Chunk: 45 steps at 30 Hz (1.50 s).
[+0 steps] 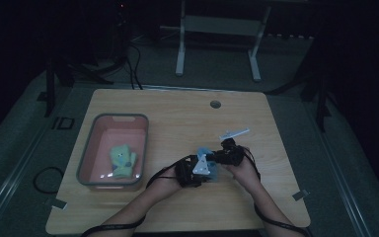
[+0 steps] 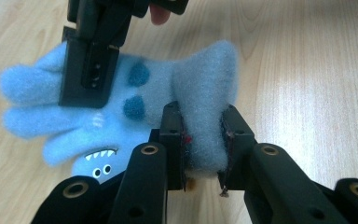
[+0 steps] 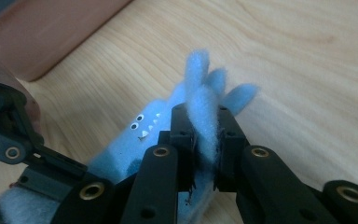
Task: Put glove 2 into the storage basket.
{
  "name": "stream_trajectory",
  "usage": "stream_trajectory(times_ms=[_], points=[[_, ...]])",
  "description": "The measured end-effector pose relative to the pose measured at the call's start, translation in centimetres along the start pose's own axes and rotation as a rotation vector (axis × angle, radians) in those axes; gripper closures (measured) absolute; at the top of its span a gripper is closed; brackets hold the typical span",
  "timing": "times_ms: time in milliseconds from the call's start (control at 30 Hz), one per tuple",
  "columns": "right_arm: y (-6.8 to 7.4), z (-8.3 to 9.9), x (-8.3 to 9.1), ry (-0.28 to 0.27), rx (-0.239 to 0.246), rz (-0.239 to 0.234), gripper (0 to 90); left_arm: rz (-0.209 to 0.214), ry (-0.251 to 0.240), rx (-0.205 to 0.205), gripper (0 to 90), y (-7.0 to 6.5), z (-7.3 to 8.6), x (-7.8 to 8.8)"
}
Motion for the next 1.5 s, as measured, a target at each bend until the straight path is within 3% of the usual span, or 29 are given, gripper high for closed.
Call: stream_trajectory(times_ms=[533,700,1033,1500], points=[[1.7,-4.5,1.2,-0.065,0.013,-0.032,81.5,-0.032,0.019,-0.023,75.7,0.8,-1.2,4.4],[2.2,-6.0,1.2,-0.072,0.045,-0.029,81.5,-0.043,0.028,-0.021,75.8,1.3,-1.4,5.9],[3.6,-8.7,0.6,-0.088,0.074,-0.050,81.5,-0.061,0.040,0.003,75.8,2.3,-0.6,8.2],[6.0,-12.4,-2.0,-0.080,0.126,-0.082,81.6,-0.116,0.062,0.024,75.8,3.7,1.4,11.8]])
Point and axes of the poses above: each handheld gripper's, and its own axes: x roughly backward along the jaws, z roughly out of its underside, y roughly to its left, the point moved 8 cm from there along -x, roughly forward along the jaws, and after that the axes turned 13 degrees about x, right-handed, at the moved point
